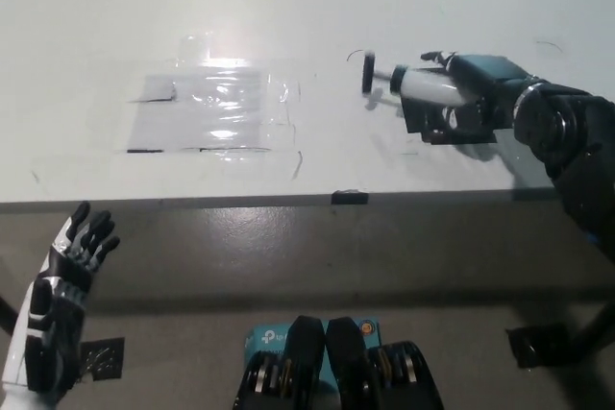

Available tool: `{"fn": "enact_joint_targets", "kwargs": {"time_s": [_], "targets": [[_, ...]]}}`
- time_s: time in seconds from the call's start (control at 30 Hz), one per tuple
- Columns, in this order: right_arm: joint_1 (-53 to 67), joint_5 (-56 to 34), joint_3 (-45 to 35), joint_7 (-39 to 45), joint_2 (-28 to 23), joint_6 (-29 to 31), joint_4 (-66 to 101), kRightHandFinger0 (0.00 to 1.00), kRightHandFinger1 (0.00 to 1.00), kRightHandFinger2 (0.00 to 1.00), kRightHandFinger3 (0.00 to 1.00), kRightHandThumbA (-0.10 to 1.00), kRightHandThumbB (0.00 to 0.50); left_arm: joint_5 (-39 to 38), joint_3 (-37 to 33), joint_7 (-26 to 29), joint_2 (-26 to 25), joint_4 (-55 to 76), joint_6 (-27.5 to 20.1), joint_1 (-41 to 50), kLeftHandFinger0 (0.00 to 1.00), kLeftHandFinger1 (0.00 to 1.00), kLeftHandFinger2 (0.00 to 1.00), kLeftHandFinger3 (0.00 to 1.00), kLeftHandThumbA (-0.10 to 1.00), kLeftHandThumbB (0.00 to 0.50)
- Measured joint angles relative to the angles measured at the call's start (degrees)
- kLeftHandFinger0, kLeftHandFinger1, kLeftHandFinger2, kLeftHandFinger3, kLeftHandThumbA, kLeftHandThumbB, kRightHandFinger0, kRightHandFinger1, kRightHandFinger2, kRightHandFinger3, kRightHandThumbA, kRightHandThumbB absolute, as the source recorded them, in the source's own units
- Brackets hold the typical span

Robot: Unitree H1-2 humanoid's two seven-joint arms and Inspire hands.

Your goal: The robot uses right hand to pick up a small white air pumper and uses its left hand to compress it, and then puts it on the desk

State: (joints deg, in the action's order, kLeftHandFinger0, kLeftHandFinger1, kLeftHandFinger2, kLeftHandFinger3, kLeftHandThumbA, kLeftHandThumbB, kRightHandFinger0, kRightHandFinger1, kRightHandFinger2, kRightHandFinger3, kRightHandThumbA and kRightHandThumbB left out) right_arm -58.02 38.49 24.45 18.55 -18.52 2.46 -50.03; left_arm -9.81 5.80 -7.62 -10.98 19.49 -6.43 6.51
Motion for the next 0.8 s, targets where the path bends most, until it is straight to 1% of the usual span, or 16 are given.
{"fn": "enact_joint_targets", "kwargs": {"time_s": [0.13, 0.2, 0.23, 0.3, 0.33, 0.4, 0.43, 0.47, 0.5, 0.53, 0.57, 0.6, 0.63, 0.67, 0.77, 0.8], "targets": [[0.00, -0.37, 0.39, 0.78, 0.18, 0.17, 0.00, 1.00, 1.00, 1.00, 1.00, 0.81, 0.500, 0.05, -0.04, 0.01, 0.06, -0.01, -0.02, 0.40, 1.00, 1.00, 1.00, 1.00, 1.00, 0.207], [0.00, -0.85, 0.37, 1.60, 0.18, 0.16, 0.53, 1.00, 1.00, 1.00, 1.00, 0.82, 0.500, 0.07, -0.04, 0.01, 0.06, -0.02, -0.03, 0.39, 1.00, 1.00, 1.00, 1.00, 1.00, 0.207], [0.00, -1.15, 0.29, 2.04, 0.18, 0.15, 0.78, 1.00, 1.00, 1.00, 1.00, 0.83, 0.500, 0.08, -0.05, 0.01, 0.06, -0.02, -0.03, 0.39, 1.00, 1.00, 1.00, 1.00, 1.00, 0.195], [-0.02, -2.45, -0.48, 3.38, 0.18, 0.19, 1.62, 1.00, 1.00, 1.00, 1.00, 0.86, 0.500, 0.06, -0.05, 0.01, 0.06, -0.04, -0.16, 0.38, 1.00, 1.00, 1.00, 1.00, 1.00, 0.205], [-0.02, -2.71, -0.69, 3.62, 0.17, 0.21, 1.86, 1.00, 1.00, 1.00, 1.00, 0.89, 0.500, 0.05, -0.05, 0.01, 0.06, -0.04, -0.17, 0.38, 1.00, 1.00, 1.00, 1.00, 1.00, 0.221], [-0.01, -4.69, -2.58, 4.97, 0.03, 0.43, 4.27, 1.00, 1.00, 1.00, 1.00, 0.92, 0.470, 0.03, -0.01, 0.02, 0.06, -0.04, -0.23, 0.33, 1.00, 1.00, 1.00, 1.00, 1.00, 0.217], [0.02, -5.65, -3.74, 5.44, -0.03, 0.45, 6.19, 1.00, 1.00, 1.00, 1.00, 1.00, 0.488, 0.01, 0.05, 0.02, 0.05, -0.04, -0.24, 0.31, 1.00, 1.00, 1.00, 1.00, 1.00, 0.218], [0.02, -6.57, -4.78, 5.74, -0.17, 0.46, 8.27, 1.00, 1.00, 1.00, 1.00, 1.00, 0.498, 0.00, 0.08, 0.01, 0.05, -0.05, -0.25, 0.21, 1.00, 1.00, 1.00, 1.00, 1.00, 0.223], [0.02, -7.34, -5.94, 5.91, -0.34, 0.44, 10.45, 1.00, 1.00, 1.00, 1.00, 1.00, 0.461, -0.02, 0.09, 0.01, 0.05, -0.06, -0.25, 0.07, 1.00, 1.00, 1.00, 1.00, 1.00, 0.213], [0.02, -8.08, -7.13, 6.03, -0.56, 0.43, 12.65, 1.00, 1.00, 1.00, 1.00, 1.00, 0.449, -0.05, 0.10, 0.01, 0.04, -0.20, -0.25, -0.29, 1.00, 1.00, 1.00, 1.00, 1.00, 0.211], [0.02, -8.80, -8.50, 6.03, -0.87, 0.43, 15.12, 1.00, 1.00, 1.00, 1.00, 1.00, 0.468, -0.13, 0.12, 0.01, 0.02, -0.42, -0.25, -0.78, 1.00, 1.00, 1.00, 1.00, 1.00, 0.204], [0.02, -9.36, -9.52, 6.02, -1.04, 0.43, 16.93, 1.00, 1.00, 1.00, 1.00, 1.00, 0.427, -0.18, 0.14, 0.00, 0.00, -0.58, -0.25, -1.19, 1.00, 1.00, 1.00, 1.00, 1.00, 0.190], [0.04, -10.10, -11.21, 5.91, -1.14, 0.41, 19.61, 1.00, 1.00, 1.00, 1.00, 1.00, 0.417, -0.22, 0.17, 0.01, -0.03, -0.82, -0.25, -1.68, 1.00, 1.00, 1.00, 1.00, 1.00, 0.189], [0.13, -10.80, -12.88, 5.57, -1.16, 0.38, 22.43, 1.00, 1.00, 1.00, 1.00, 1.00, 0.394, -0.22, 0.18, 0.01, -0.02, -1.14, -0.23, -2.22, 1.00, 1.00, 1.00, 1.00, 1.00, 0.188], [1.70, -12.46, -16.85, 4.95, -0.91, 0.28, 29.84, 1.00, 1.00, 1.00, 1.00, 1.00, 0.386, -0.21, 0.17, 0.02, -0.01, -1.67, -0.20, -3.41, 1.00, 1.00, 1.00, 1.00, 1.00, 0.193], [2.82, -13.02, -18.02, 4.76, -0.73, 0.18, 32.15, 1.00, 1.00, 1.00, 1.00, 1.00, 0.371, -0.21, 0.17, 0.02, 0.00, -1.73, -0.15, -3.58, 1.00, 1.00, 1.00, 1.00, 1.00, 0.204]]}}
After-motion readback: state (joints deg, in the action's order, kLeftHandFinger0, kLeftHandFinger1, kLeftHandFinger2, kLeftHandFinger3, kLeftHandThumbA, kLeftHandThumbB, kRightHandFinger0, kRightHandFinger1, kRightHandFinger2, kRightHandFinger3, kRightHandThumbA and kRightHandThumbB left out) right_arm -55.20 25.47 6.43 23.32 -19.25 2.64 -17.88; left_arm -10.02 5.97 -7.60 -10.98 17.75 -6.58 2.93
